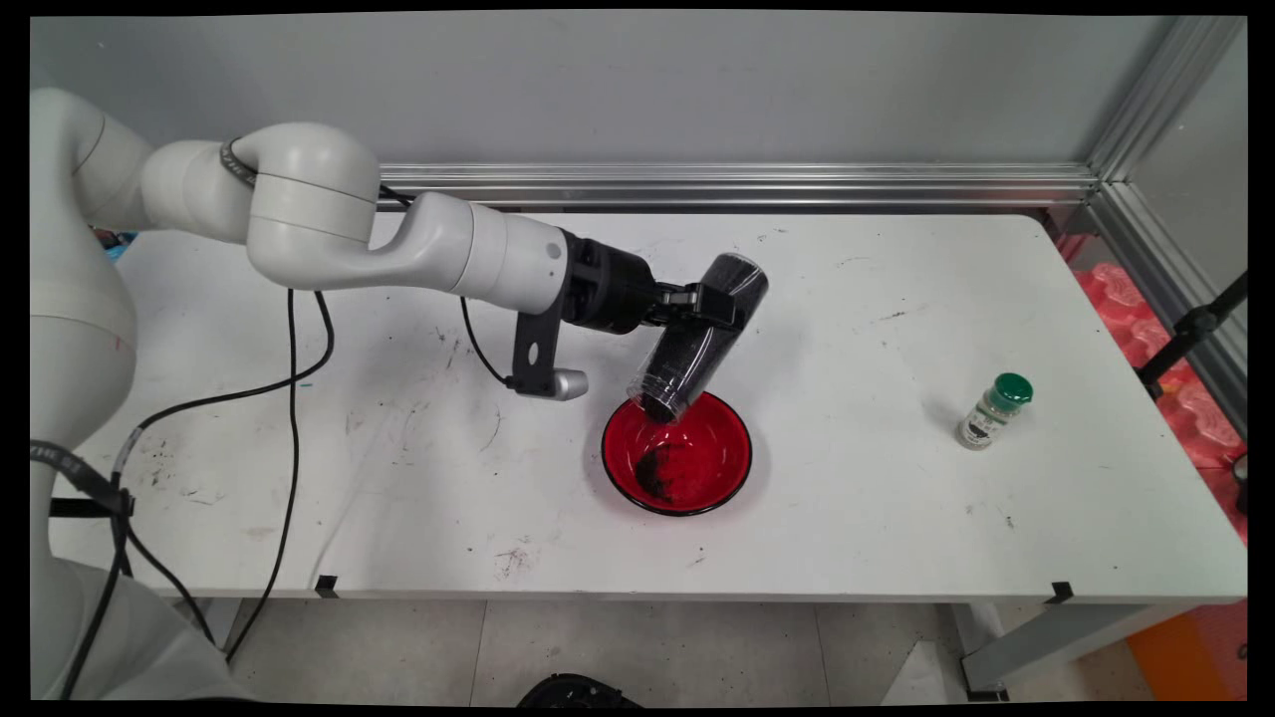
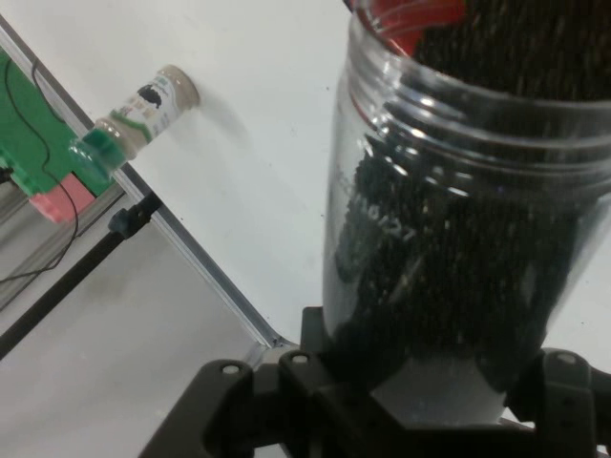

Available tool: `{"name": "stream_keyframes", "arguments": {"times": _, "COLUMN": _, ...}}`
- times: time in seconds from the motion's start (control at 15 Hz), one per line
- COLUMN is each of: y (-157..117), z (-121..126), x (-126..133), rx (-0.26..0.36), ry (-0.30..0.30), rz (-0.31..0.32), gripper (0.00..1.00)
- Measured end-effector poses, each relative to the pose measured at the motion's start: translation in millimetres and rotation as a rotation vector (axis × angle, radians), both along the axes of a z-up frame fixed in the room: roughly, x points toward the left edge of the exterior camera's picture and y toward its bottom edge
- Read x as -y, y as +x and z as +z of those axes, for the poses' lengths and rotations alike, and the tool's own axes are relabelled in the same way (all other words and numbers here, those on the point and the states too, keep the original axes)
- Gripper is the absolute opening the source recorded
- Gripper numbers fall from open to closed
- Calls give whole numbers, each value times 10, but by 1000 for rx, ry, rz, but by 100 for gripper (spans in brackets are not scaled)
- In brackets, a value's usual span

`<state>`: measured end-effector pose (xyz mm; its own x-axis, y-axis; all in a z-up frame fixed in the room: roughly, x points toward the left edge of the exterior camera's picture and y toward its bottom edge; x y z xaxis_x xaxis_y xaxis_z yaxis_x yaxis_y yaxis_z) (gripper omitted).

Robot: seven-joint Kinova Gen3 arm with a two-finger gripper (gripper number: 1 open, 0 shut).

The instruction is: Pour the black seasoning powder in the red bowl

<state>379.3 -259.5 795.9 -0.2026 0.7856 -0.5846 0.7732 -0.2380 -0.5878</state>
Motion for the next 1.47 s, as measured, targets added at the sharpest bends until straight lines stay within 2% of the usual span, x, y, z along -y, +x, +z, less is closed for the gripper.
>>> {"name": "stream_keyframes", "arguments": {"times": 0.73, "y": -6, "z": 29, "x": -10, "rx": 13, "ry": -39, "rz": -24, "gripper": 0}}
{"name": "stream_keyframes", "arguments": {"times": 1.47, "y": -28, "z": 65, "x": -3, "rx": 9, "ry": -68, "rz": -15, "gripper": 0}}
